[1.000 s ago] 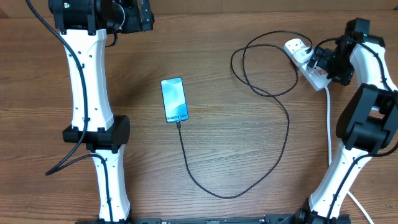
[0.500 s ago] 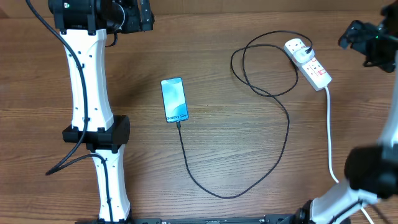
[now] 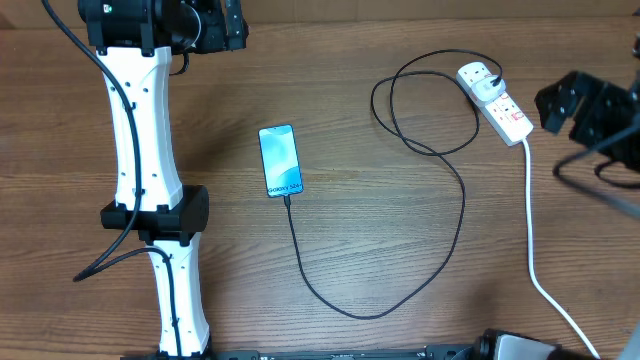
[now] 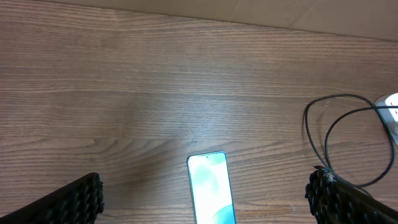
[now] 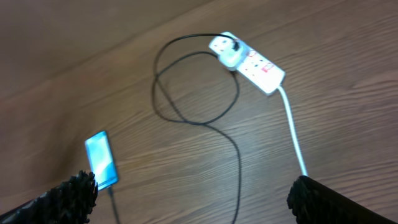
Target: Plug charger to phone and switch on socket
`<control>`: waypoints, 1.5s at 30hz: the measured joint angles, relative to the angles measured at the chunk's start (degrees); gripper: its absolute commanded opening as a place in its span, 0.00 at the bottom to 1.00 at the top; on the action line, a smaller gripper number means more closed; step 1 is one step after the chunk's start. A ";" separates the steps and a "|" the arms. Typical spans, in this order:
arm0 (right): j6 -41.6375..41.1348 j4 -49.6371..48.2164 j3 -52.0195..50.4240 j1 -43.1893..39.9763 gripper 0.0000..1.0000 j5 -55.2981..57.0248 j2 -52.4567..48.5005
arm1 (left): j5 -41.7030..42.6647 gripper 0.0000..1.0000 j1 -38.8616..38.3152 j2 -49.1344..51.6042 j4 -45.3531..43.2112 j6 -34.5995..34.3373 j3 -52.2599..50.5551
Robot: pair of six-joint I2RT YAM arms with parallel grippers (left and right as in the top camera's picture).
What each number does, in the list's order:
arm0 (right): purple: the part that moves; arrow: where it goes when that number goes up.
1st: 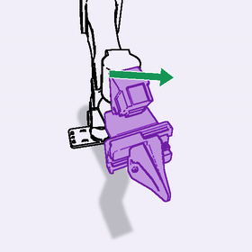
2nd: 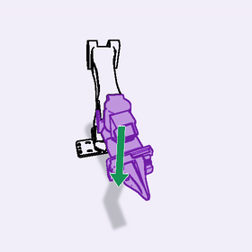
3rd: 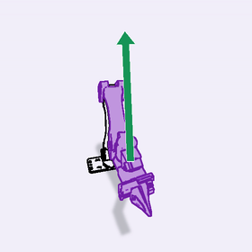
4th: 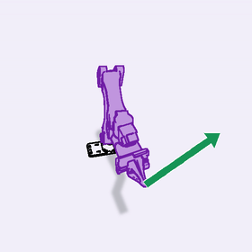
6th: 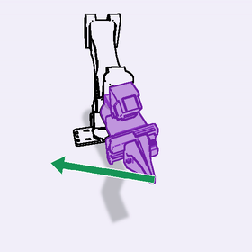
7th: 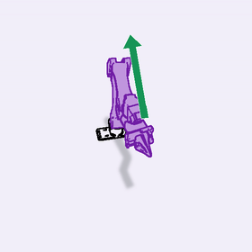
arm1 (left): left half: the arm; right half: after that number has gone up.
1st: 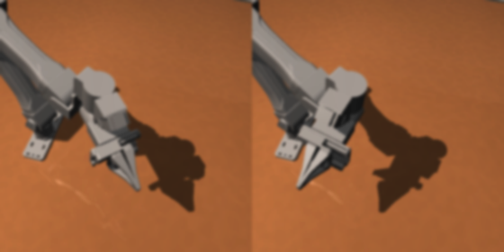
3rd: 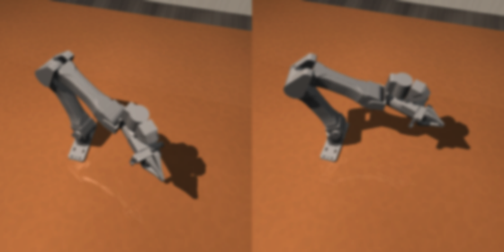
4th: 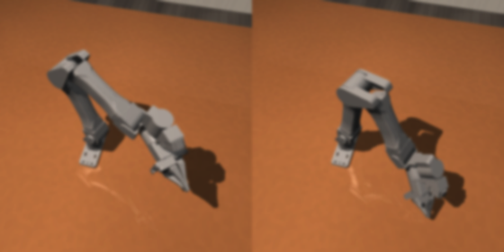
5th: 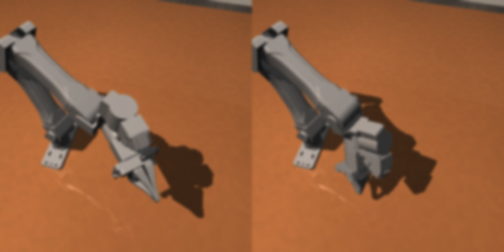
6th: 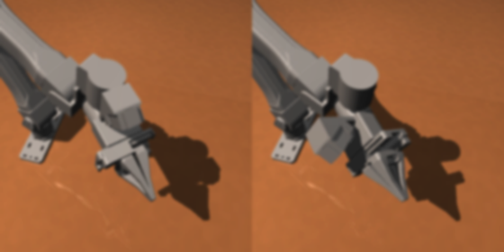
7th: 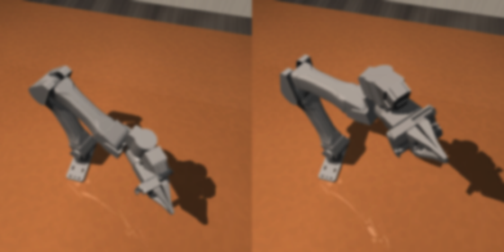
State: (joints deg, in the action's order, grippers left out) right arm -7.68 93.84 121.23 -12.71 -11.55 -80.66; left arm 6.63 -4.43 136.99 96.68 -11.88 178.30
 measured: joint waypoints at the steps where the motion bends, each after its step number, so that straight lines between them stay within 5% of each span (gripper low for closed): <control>1: -0.02 0.44 0.04 0.02 1.00 -0.37 0.57 | 0.00 1.00 0.00 0.00 0.00 0.00 0.00; 13: 2.45 3.04 0.09 0.07 1.00 -0.28 5.90 | 0.00 1.00 0.00 0.00 0.00 0.00 0.00; 17: 3.89 -4.33 -4.94 0.63 1.00 0.66 12.66 | 0.00 1.00 0.00 0.00 0.00 0.00 0.00; 35: 4.70 -73.66 -80.26 11.82 1.00 6.21 55.08 | 0.17 1.00 0.00 0.00 0.00 0.00 0.00; 45: 4.68 -90.84 -104.52 15.91 1.00 7.76 67.12 | 0.20 1.00 0.00 0.00 0.00 0.00 0.00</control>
State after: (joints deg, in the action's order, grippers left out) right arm -3.01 3.01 16.71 3.20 -3.79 -13.54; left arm 6.83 -4.43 136.99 96.68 -11.88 178.30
